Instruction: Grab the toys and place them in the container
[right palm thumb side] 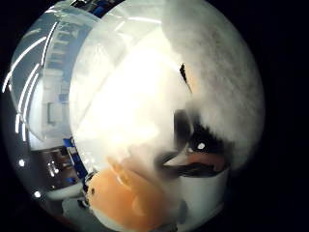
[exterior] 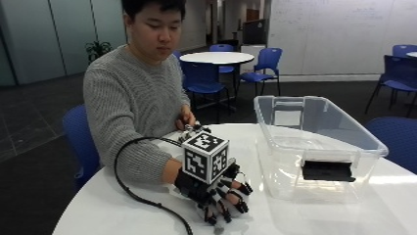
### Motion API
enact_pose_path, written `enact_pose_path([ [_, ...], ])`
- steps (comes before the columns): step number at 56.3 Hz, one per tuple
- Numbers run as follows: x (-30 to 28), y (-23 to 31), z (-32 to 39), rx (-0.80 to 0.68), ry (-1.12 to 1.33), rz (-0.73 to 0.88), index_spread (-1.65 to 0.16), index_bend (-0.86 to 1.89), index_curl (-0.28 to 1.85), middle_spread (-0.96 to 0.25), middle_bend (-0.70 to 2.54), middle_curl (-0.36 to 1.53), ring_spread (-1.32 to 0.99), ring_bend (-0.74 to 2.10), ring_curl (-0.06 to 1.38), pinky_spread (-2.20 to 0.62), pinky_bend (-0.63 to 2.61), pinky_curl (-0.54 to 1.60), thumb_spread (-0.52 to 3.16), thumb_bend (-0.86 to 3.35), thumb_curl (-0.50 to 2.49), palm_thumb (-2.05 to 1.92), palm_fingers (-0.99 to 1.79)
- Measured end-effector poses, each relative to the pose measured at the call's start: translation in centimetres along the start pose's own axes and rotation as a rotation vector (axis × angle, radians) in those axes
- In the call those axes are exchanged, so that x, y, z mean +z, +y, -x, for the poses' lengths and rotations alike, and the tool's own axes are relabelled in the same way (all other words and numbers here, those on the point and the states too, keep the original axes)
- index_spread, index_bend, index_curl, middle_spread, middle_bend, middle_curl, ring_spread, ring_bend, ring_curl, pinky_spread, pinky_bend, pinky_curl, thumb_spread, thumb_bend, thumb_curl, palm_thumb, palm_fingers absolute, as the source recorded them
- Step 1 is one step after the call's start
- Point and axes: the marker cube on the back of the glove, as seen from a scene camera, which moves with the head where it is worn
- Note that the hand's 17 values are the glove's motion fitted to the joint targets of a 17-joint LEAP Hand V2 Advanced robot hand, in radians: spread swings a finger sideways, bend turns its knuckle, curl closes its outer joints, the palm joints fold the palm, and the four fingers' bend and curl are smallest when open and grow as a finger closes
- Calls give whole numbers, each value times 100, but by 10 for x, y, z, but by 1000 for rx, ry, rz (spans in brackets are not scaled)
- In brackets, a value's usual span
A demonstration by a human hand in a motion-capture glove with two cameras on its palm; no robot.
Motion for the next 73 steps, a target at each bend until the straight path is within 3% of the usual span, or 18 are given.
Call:
enact_pose_path([
  [10, 1, -3, 0, -12, 18, -62, -36, 6, 8, -19, 34, 35, -35, 117, 46, -24, 125, 42, 157, 10, 30, 25, 29],
  [21, -13, -10, 1, -23, -46, -203, -37, 10, 4, -23, 51, 43, -39, 130, 49, -37, 132, 42, 150, 17, 40, 43, 68],
  [33, -99, 0, 12, -112, -163, -305, -37, 34, 11, -24, 71, 53, -40, 129, 51, -40, 109, 39, 109, 15, 60, 60, 103],
  [48, -179, 0, 48, -231, -201, -354, -36, 47, 20, -22, 73, 60, -40, 126, 54, -42, 101, 41, 74, 11, 78, 61, 107],
  [61, -203, -45, 193, -436, -255, -280, -36, 45, 24, -22, 71, 64, -41, 125, 56, -43, 100, 44, 56, 9, 89, 60, 105],
  [73, -181, -68, 348, -587, -149, -196, -37, 38, 27, -23, 67, 67, -41, 124, 57, -42, 101, 46, 48, 7, 97, 59, 101],
])
